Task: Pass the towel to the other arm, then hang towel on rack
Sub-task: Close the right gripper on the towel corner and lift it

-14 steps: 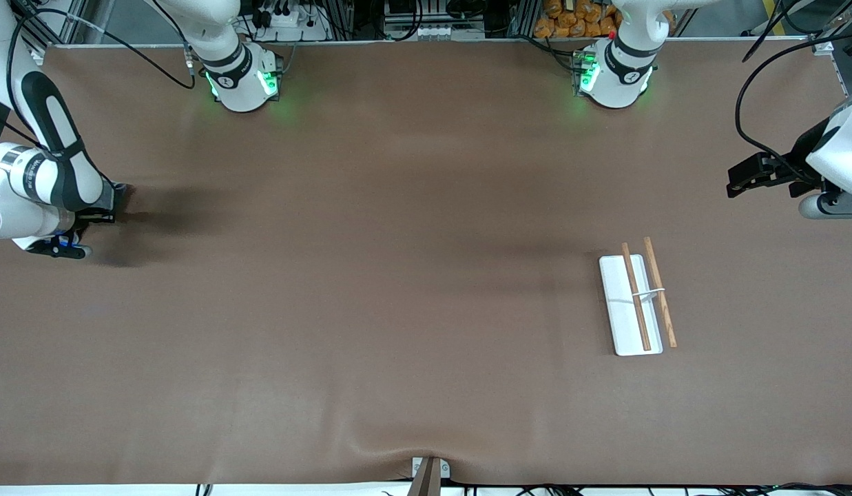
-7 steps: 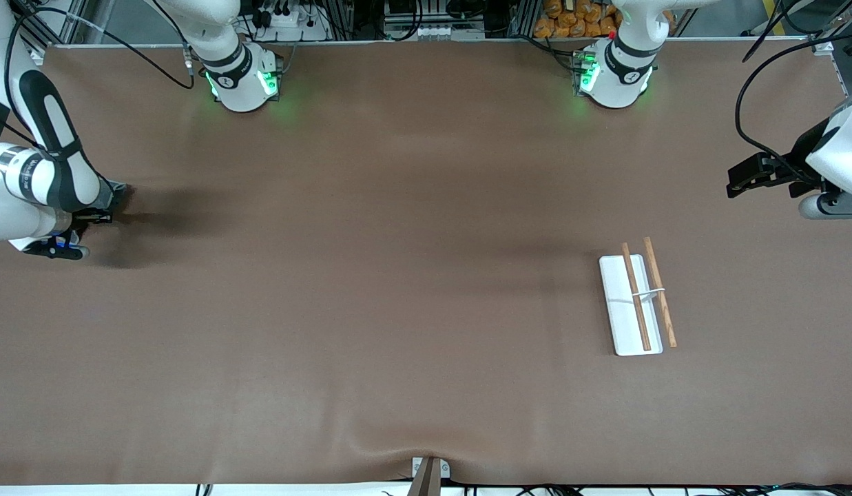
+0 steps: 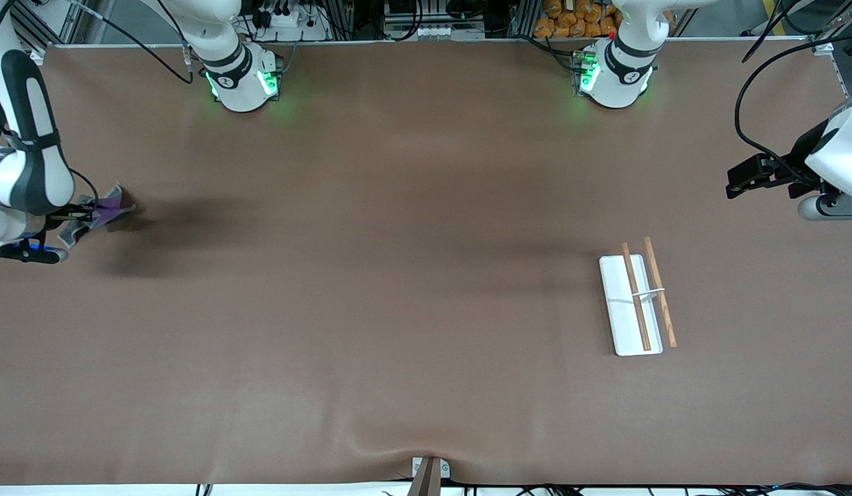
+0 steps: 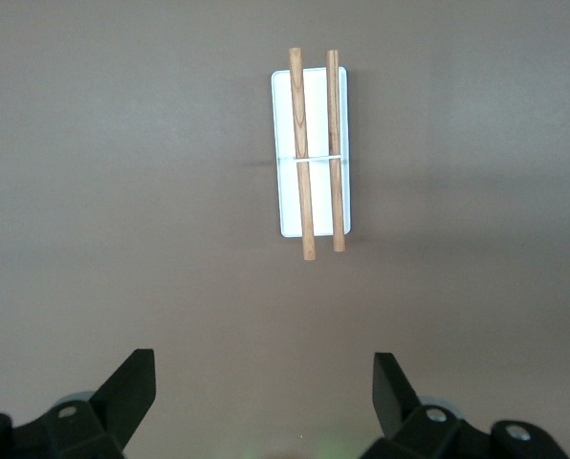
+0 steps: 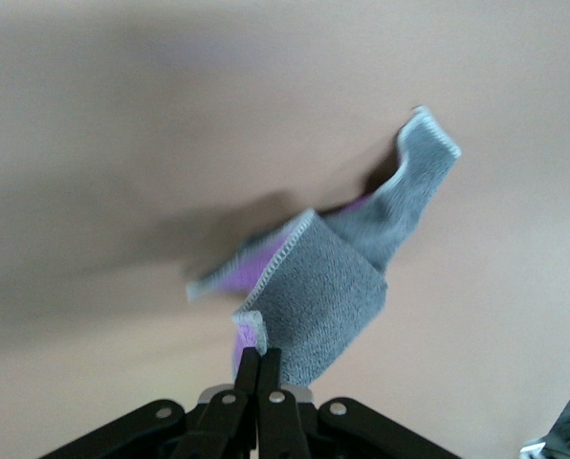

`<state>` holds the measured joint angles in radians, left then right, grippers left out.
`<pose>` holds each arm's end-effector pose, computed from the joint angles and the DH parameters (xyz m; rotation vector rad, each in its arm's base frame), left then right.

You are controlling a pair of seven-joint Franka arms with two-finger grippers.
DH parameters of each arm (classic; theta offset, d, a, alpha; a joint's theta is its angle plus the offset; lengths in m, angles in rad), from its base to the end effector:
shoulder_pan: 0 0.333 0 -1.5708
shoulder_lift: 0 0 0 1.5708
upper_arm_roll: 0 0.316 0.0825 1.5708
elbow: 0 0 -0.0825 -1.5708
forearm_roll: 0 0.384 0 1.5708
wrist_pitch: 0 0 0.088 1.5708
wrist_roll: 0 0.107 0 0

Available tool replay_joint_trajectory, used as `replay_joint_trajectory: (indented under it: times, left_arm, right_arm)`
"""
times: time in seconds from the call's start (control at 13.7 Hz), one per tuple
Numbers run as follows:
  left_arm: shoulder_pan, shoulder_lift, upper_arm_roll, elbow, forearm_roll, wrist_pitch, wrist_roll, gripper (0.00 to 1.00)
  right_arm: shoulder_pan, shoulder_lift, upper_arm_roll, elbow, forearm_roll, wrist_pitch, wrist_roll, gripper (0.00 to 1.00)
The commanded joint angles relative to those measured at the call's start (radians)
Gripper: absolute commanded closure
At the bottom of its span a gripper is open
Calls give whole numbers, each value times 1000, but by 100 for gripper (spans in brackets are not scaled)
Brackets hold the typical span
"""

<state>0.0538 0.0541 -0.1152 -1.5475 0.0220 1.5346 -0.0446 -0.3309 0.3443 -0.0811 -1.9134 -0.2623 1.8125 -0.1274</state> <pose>0.5656 -0.0306 0.6023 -3.1205 0.0262 0.1026 0.5133 -0.2460 0.2918 2.9037 -0.2401 -0.7405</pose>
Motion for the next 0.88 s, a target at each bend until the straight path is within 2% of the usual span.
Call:
replay_joint_trajectory:
  times: [0.0, 0.22, 0.37, 0.81]
  left_arm:
    - [4, 1, -3, 1, -8, 13, 6, 0]
    - [3, 4, -3, 1, -8, 13, 6, 0]
    - [4, 6, -3, 1, -8, 15, 6, 0]
    - [4, 6, -3, 1, -8, 15, 6, 0]
  right_arm:
    - [53, -22, -2, 98, 63, -149, 12, 100]
    - [102, -22, -2, 201, 135, -292, 46, 100]
    - [159, -22, 0, 241, 181, -366, 151, 100]
    - [383, -44, 0, 307, 346, -458, 507, 100]
